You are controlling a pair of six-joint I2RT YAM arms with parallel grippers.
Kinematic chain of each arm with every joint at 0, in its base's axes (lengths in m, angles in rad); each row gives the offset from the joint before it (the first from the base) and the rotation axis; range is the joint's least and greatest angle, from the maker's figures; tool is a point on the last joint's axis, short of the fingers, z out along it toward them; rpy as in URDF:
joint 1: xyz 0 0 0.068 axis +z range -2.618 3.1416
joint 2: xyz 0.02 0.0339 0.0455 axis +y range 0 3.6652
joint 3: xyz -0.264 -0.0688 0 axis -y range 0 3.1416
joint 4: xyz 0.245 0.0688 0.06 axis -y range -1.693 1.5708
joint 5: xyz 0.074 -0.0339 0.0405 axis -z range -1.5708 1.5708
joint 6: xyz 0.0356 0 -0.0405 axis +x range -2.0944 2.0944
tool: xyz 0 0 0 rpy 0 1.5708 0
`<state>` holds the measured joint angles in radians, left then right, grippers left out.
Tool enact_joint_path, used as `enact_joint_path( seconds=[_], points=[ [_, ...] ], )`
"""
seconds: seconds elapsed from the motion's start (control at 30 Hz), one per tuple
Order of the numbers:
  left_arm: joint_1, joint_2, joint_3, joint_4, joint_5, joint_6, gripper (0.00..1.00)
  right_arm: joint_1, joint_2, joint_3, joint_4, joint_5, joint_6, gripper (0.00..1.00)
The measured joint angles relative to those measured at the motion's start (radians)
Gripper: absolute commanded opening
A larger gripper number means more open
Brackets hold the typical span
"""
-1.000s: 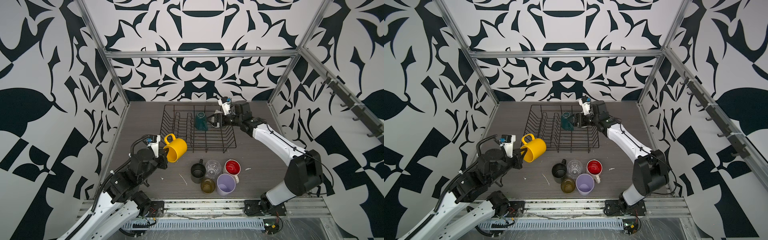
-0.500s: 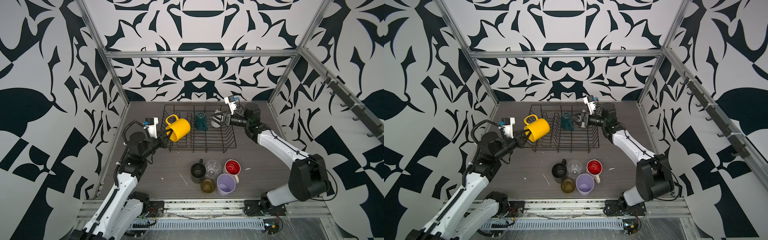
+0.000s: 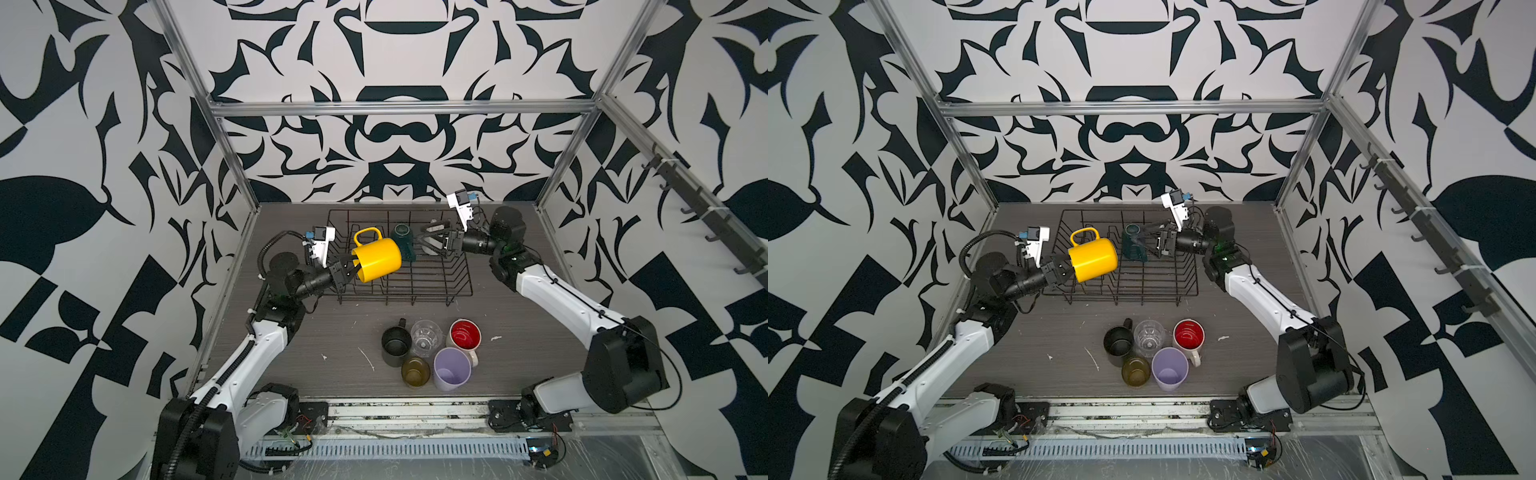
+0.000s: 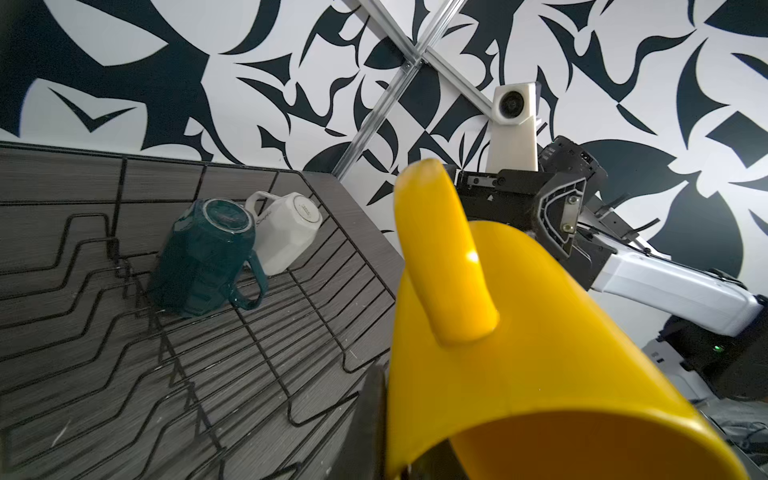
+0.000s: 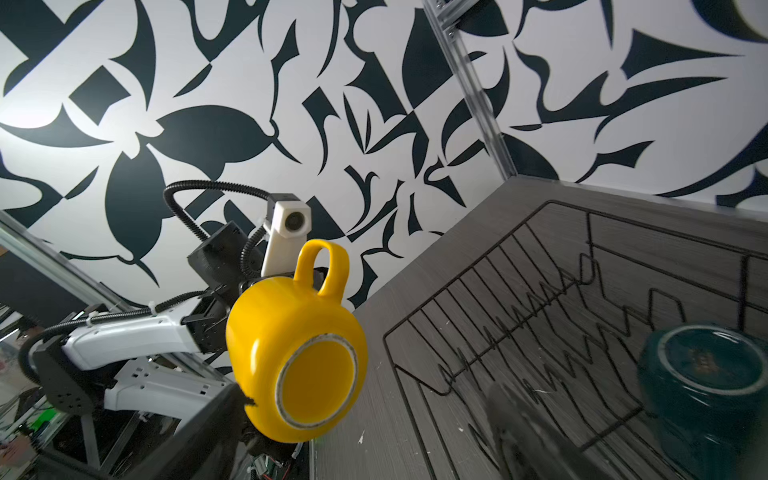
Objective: Load the cups into the dish rack
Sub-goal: 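Lift the yellow mug over the rack while the right gripper moves toward it, then close the right gripper on the yellow mug's body beside the left gripper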
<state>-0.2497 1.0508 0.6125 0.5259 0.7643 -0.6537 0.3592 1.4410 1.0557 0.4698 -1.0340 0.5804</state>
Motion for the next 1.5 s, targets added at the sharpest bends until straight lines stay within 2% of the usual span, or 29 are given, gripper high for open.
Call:
enact_joint_path(
  seconds=[0.4,0.67,1.5],
  points=[
    [0.000,0.010,0.000,0.046,0.065,-0.019,0.00,0.105,0.008,0.039,-0.002,-0.037,-0.039,0.93],
    [0.000,0.013,0.000,0.057,0.090,-0.031,0.00,0.164,0.018,0.092,-0.072,-0.048,-0.121,0.93],
    [0.001,0.073,0.011,0.146,0.169,-0.113,0.00,0.248,0.105,0.160,-0.178,-0.046,-0.200,0.93]
  ],
)
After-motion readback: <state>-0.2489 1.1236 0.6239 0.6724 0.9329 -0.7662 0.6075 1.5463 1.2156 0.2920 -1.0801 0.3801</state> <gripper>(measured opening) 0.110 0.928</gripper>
